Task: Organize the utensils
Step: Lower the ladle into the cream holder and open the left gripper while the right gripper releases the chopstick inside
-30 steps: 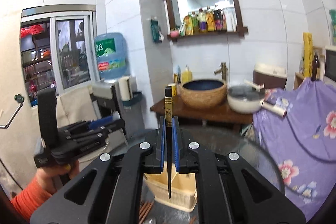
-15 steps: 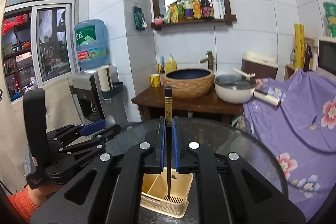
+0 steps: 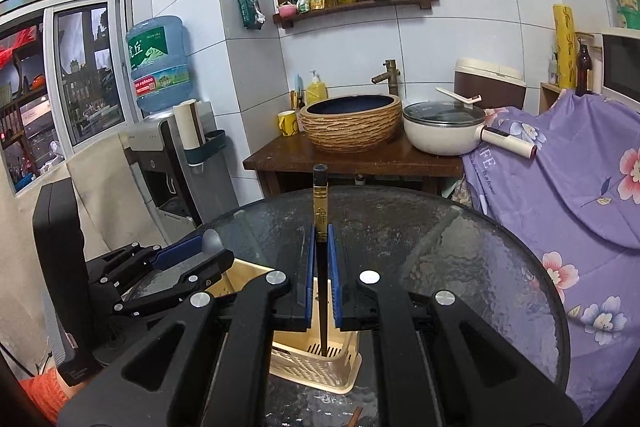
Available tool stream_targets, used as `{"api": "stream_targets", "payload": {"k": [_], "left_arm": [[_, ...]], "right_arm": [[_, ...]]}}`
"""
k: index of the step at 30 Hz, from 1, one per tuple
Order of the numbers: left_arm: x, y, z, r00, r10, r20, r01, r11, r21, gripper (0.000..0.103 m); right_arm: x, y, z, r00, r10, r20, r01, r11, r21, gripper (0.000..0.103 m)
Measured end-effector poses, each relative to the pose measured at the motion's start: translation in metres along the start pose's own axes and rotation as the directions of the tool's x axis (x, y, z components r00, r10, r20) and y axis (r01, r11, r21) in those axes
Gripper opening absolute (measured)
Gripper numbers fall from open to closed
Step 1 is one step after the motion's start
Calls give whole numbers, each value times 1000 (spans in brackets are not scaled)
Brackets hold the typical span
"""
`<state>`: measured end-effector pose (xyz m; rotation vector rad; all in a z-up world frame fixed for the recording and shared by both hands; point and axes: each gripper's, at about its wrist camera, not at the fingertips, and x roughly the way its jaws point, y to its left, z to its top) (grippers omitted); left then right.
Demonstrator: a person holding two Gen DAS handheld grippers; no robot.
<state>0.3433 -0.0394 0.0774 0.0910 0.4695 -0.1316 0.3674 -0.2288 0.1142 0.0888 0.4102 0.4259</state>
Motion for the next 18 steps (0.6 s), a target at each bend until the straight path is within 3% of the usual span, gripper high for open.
{"api": "stream_targets", "payload": {"k": [18], "left_arm": [[13,-9,-15,999,2,-42,0,999,40,38]], "right_arm": [[4,-10,-2,999,-44,-6,44,999,13,8]]}}
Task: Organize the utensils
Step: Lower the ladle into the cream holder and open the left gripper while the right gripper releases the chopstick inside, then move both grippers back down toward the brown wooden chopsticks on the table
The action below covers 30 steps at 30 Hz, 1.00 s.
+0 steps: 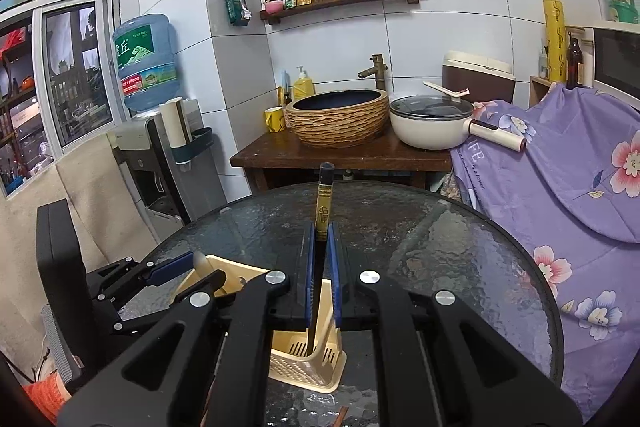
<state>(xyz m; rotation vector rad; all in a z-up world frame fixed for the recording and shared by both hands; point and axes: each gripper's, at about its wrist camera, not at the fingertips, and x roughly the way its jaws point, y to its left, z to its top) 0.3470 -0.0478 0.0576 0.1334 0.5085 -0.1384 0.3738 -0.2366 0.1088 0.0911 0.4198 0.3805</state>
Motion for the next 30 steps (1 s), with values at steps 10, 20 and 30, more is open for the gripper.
{"api": "stream_targets", "payload": {"k": [10,20,30], "left_arm": [[-24,7,1,998,-9,65,12,999,-38,80],[-61,30,-54,997,62,-53,-66,993,-93,97],[-50,43,-128,958,1,-285,-46,987,-151,73]], "right_arm": [[-7,-8,-5,999,-19,26,19,999,27,51],[-34,-3,-52,998,-51,-38,51,999,0,57],[-9,2,-151,949,-60,-309,63,998,-1,58]]}}
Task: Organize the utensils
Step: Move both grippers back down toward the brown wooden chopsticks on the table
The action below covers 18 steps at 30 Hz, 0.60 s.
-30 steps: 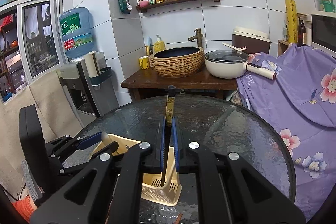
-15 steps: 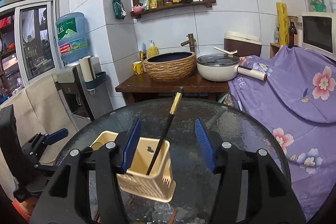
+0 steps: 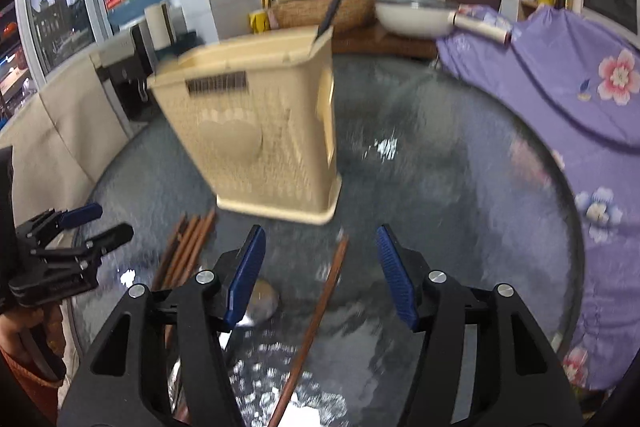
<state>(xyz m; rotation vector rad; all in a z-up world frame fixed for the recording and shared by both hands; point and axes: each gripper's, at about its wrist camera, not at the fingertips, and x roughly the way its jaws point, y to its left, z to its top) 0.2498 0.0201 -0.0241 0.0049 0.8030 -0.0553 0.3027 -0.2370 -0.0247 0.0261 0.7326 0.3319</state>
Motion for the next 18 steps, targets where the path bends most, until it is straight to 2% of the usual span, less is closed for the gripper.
{"api": "stream_targets", "payload": {"k": [4,6,12,18], "left_arm": [[12,-3,-10,998,-13,-55,14,1000,20,57],[15,-3,-13,997,-23,-74,24,999,22,54],[17,-12,-20,995,-48,-87,51,998,39,52],[26,-16,-27,993,-26,-119,34,997,69,49]], "right_arm": [[19,0,-22,997,-24,-77,25,1000,8,55],[26,0,-29,994,-39,-100,41,999,10,54],[30,3,-43,992,-39,-121,40,999,7,54],[31,7,-44,990,-54,-128,53,999,-12,54]]}}
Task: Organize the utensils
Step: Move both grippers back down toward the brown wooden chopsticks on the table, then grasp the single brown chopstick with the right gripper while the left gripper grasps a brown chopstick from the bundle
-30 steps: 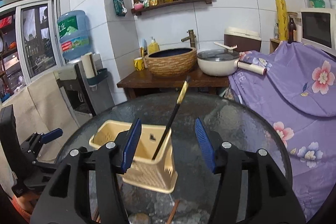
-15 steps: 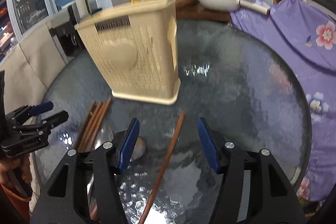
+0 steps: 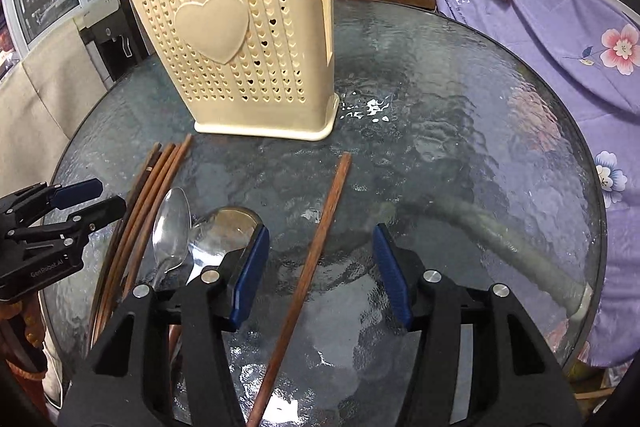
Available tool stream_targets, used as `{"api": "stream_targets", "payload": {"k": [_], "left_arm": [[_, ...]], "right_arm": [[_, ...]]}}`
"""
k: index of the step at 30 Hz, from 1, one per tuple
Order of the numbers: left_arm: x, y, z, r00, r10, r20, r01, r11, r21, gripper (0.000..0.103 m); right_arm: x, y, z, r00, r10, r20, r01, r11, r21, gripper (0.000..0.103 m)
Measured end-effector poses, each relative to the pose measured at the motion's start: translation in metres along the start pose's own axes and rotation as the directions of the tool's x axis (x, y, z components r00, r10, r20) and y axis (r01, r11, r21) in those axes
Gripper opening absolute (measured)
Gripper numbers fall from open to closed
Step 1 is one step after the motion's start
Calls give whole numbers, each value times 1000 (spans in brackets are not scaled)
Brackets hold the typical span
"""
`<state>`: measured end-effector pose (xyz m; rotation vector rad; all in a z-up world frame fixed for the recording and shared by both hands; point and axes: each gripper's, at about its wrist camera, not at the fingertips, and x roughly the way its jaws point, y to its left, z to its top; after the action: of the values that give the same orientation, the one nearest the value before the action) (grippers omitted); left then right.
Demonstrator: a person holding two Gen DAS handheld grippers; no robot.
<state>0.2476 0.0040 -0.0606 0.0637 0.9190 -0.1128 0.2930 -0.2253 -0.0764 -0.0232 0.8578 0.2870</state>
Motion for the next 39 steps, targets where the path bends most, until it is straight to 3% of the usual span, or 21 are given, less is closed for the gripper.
{"api": "stream_targets", "payload": {"k": [6,10,14,16,21,29,39], "left_arm": [[-2,6,-4,1000,28,3,-28,999,19,49],[-2,27,-7,999,49,-9,-49,998,-30,49],[-9,38,-3,1000,-4,15,5,995,-102,49],[-10,30,1,1000,-14,24,16,996,-89,49],[0,14,8,1000,-20,14,20,998,-53,49],[4,16,10,1000,-10,12,11,996,-88,49],[22,10,17,999,26,-24,-27,997,-73,42]], "right_arm": [[2,1,-1,1000,-22,-1,22,1000,-12,54],[-4,-9,-2,999,-33,12,32,999,12,54],[-5,-8,2,999,-31,11,30,1000,6,54],[-3,-5,4,1000,-21,7,21,1000,4,54],[5,3,9,1000,-20,-9,21,1000,6,45],[21,6,17,999,-25,-42,25,1000,16,31],[24,8,19,998,-48,-39,47,999,-8,30]]}}
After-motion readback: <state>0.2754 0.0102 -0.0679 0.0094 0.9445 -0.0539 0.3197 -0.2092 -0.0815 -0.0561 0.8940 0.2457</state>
